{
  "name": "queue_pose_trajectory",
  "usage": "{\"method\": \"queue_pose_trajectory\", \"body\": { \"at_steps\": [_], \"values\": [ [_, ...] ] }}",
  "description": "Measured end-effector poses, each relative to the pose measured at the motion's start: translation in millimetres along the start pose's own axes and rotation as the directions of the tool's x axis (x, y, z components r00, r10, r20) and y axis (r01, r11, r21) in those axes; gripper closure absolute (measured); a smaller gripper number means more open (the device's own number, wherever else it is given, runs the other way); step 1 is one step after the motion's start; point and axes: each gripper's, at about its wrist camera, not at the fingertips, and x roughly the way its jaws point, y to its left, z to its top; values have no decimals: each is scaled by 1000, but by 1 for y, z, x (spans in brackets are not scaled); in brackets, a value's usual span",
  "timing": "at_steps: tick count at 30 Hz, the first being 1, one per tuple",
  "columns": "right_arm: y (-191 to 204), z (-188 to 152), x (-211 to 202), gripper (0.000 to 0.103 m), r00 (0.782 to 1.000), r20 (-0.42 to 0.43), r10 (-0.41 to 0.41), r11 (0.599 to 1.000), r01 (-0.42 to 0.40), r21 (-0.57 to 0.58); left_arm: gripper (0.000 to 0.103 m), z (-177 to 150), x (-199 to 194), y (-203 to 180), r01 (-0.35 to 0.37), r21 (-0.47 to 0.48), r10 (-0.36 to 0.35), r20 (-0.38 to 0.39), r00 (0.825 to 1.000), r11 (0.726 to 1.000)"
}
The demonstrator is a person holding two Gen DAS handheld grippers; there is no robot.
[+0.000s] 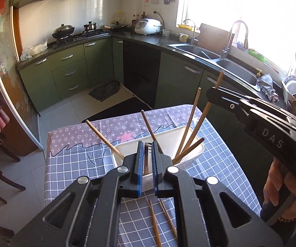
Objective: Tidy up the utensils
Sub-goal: 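Carry both chopsticks over the white holder and open both grippers to drop them, then move both grippers back down to the last two chopsticks on the cloth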
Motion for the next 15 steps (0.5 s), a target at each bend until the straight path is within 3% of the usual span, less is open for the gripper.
{"method": "queue_pose_trajectory", "body": {
  "at_steps": [2,7,9,13,15],
  "values": [
    [-3,-2,-5,94,1000,8,-3,1000,3,-1,86,-3,0,0,0,-7,0,1,1000,1000],
    [-9,-12,-36,94,999,49,12,1000,-13,15,85,-12,-10,-2,-1,-5,1,11,1000,1000],
    [-9,-19,-52,89,998,66,12,1000,-13,19,85,-17,-17,-3,-5,5,5,16,1000,1000],
    [-16,-48,-77,87,998,60,4,999,-7,40,82,-31,-28,-7,-5,18,5,5,1000,1000],
    [-21,-68,-84,78,999,40,-5,999,3,48,79,-41,-31,-9,-3,20,3,-10,1000,1000]
  ]
}}
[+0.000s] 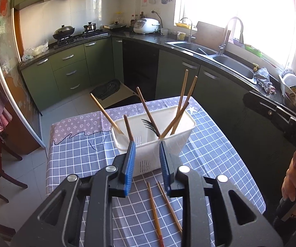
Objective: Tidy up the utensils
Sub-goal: 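Move both grippers back down to the last two chopsticks on the cloth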
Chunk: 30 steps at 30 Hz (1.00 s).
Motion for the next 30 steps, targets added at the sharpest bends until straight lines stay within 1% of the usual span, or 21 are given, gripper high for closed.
{"method": "queue_pose_trajectory", "body": {
  "at_steps": [2,4,6,9,13,19,21,25,26,30],
  "values": [
    [-4,-22,-3,78,999,-32,-18,1000,18,8,76,-12,2,-2,2,4,-2,-28,1000,1000],
    [-9,-44,-3,78,997,-66,-37,999,38,14,75,-27,10,-3,10,4,-10,-76,997,1000],
    [-14,-65,0,78,993,-103,-53,998,56,24,75,-41,24,-4,21,-8,-22,-134,991,1000],
    [-24,-94,8,78,985,-158,-66,996,73,42,75,-60,50,-3,24,-32,-30,-219,975,999],
    [-33,-122,22,78,971,-229,-70,995,86,60,75,-81,84,0,29,-63,-48,-320,946,998],
    [-44,-144,38,78,957,-284,-66,992,93,82,75,-99,119,-6,34,-75,-62,-419,906,997],
    [-46,-143,42,78,954,-291,-65,992,95,89,76,-104,126,-10,39,-73,-68,-444,893,997],
    [-50,-141,44,78,954,-293,-60,991,92,98,75,-109,136,-17,25,-54,-47,-469,882,998],
    [-49,-138,44,76,955,-292,-59,991,92,99,76,-110,138,-18,22,-52,-43,-474,880,998],
    [-49,-136,44,75,955,-291,-54,991,88,104,76,-112,145,-23,7,-40,-25,-482,876,999]
  ]
}}
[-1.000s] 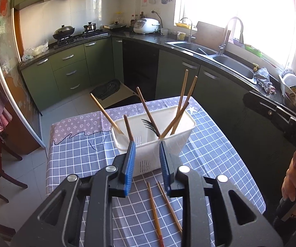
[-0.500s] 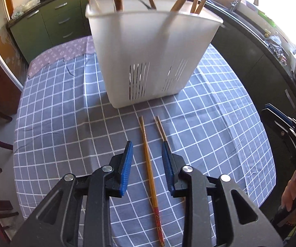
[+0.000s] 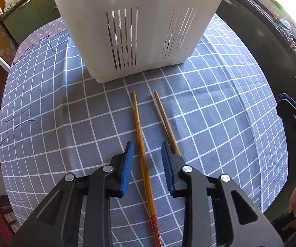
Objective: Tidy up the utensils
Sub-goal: 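Move both grippers back down to the last two chopsticks on the cloth, then close the left gripper on one chopstick and lift it upright, then grasp the last chopstick with the right gripper while the left holds its chopstick upright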
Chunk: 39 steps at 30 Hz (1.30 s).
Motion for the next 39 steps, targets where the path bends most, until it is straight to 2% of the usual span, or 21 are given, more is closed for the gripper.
{"method": "queue_pose_trajectory", "body": {
  "at_steps": [7,13,19,22,24,28,35,39],
  "values": [
    [1,1,0,75,1000,0,6,1000,-6,5,95,4,12,-9,-30,9,30,-7,1000,1000],
    [6,1,0,75,1000,-3,8,1000,-9,-5,97,3,5,0,-14,2,14,9,1000,1000],
    [16,3,5,72,1000,-20,12,1000,-12,-25,97,-1,-37,20,13,-14,-11,104,995,1000],
    [24,3,11,72,999,-36,15,999,-17,-44,97,-6,-61,27,18,-14,-15,157,987,1000],
    [31,3,15,66,999,-49,18,998,-21,-61,97,-11,-77,30,21,-14,-18,193,981,1000],
    [50,-1,31,64,995,-96,8,993,-20,-116,97,-18,-102,33,33,-11,-29,254,967,999],
    [91,-8,70,64,982,-186,-27,975,-15,-220,97,-28,-125,33,43,-2,-40,322,946,999],
    [108,-14,96,64,971,-226,-76,962,13,-271,97,-32,-131,34,47,1,-44,342,939,999]
  ]
}}
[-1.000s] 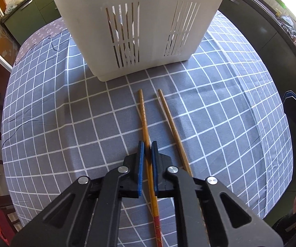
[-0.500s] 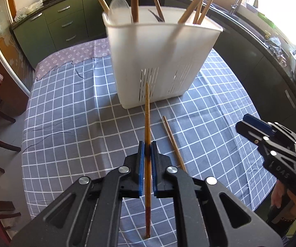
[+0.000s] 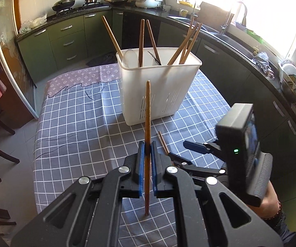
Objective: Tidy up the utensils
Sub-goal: 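Grasp the last chopstick with the right gripper while the left holds its chopstick upright, then carry both chopsticks over the white holder and open both grippers to drop them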
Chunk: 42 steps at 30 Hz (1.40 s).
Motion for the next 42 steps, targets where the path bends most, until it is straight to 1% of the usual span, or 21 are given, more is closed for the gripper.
{"method": "queue_pose_trajectory", "body": {
  "at_steps": [5,8,11,12,16,17,21,23,26,30,33,36,39,42],
  "values": [
    [8,2,21,64,998,-34,-49,999,48,-14,97,-3,-9,2,0,7,0,21,1000,1000],
    [10,3,25,66,998,-31,-59,998,58,-18,97,-4,-12,2,1,12,-2,27,1000,1000],
    [14,5,29,72,998,-26,-62,998,62,-22,97,-5,-13,3,5,11,-5,28,1000,1000],
    [15,5,29,76,998,-23,-58,998,58,-26,97,-6,-14,4,6,11,-6,29,1000,1000],
    [14,7,30,86,999,-24,-38,999,38,-13,97,-7,-15,4,6,11,-6,28,1000,1000],
    [13,7,29,92,999,-24,-35,999,35,-5,97,-7,-15,4,6,12,-7,28,1000,1000],
    [5,8,28,97,1000,-22,-2,1000,2,25,97,-8,-16,3,8,10,-8,28,1000,1000],
    [4,9,25,97,1000,-14,9,999,-8,32,97,-8,-16,3,8,9,-8,29,1000,1000],
    [0,9,8,97,999,26,27,998,-28,52,97,-8,-16,4,6,7,-6,28,1000,1000],
    [-7,14,-32,97,991,119,55,995,-64,70,97,-8,-16,5,6,7,-6,29,1000,1000],
    [-12,14,-72,97,976,206,69,993,-87,79,97,-8,-17,7,5,3,-6,31,1000,1000],
    [-13,12,-106,97,957,281,67,993,-93,78,97,-8,-17,8,4,3,-4,31,1000,1000],
    [-19,9,-135,97,939,340,56,993,-87,75,97,-8,-17,8,4,4,-4,32,999,1000],
    [-23,5,-154,97,926,375,43,994,-76,73,97,-8,-18,7,2,5,-2,33,999,1000]
  ]
}}
